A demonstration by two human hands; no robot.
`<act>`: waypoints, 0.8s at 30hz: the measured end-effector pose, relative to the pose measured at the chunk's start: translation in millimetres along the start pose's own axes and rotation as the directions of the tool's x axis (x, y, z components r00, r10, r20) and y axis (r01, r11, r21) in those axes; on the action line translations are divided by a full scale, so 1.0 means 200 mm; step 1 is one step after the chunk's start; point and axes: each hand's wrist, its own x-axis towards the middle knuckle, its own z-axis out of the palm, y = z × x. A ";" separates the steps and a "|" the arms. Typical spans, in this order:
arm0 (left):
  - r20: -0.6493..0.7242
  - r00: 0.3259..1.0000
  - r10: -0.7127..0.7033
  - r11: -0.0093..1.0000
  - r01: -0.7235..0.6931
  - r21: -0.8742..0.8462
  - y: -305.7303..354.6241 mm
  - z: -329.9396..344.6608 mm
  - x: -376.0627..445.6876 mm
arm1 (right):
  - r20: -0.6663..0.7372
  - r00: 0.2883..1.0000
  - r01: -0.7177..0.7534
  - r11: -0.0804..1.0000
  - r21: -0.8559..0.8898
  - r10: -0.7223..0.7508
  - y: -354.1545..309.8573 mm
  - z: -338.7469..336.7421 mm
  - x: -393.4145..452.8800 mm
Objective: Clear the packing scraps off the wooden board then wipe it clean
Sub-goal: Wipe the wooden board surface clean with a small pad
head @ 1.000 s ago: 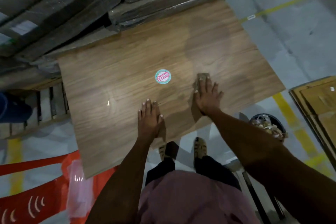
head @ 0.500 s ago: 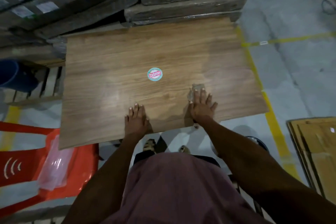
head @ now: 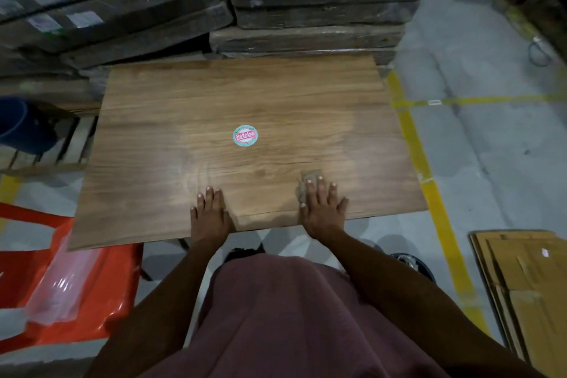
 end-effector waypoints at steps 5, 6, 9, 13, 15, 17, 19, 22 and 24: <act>0.027 0.997 -0.075 0.997 0.074 0.029 0.11 -0.02 -0.03 | 0.122 0.944 0.317 0.945 -0.086 -0.306 -0.17 0.05 -0.11; 0.028 0.996 -0.080 0.996 0.078 0.038 0.13 -0.02 -0.03 | 0.158 0.918 0.381 0.920 -0.093 -0.365 -0.20 0.07 -0.12; 0.032 0.998 -0.058 0.997 0.056 0.044 0.12 -0.02 -0.04 | 0.221 0.894 0.418 0.903 -0.099 -0.390 -0.19 0.09 -0.13; 0.050 0.998 0.023 0.998 -0.025 0.054 0.03 -0.02 -0.03 | 0.201 0.957 0.219 0.975 -0.028 -0.209 -0.04 0.05 -0.11; 0.063 0.998 0.031 0.996 -0.036 0.079 0.02 -0.02 -0.03 | 0.167 0.985 0.043 0.999 0.023 -0.046 0.06 0.02 -0.12; 0.096 0.995 0.041 0.994 -0.050 0.094 0.04 -0.03 -0.03 | 0.154 0.982 -0.128 0.985 0.114 0.110 0.13 0.01 -0.15; 0.107 0.988 0.112 0.984 -0.125 0.126 0.06 -0.04 -0.01 | 0.125 0.976 -0.195 0.971 0.135 0.179 0.14 0.01 -0.16; 0.145 0.948 0.283 0.943 -0.303 0.139 0.07 -0.04 0.06 | 0.106 0.992 -0.078 0.994 0.078 0.069 0.04 0.05 -0.17; 0.169 0.922 0.348 0.925 -0.367 0.096 0.07 -0.04 0.09 | 0.130 0.990 0.053 0.998 0.042 -0.058 -0.04 0.08 -0.19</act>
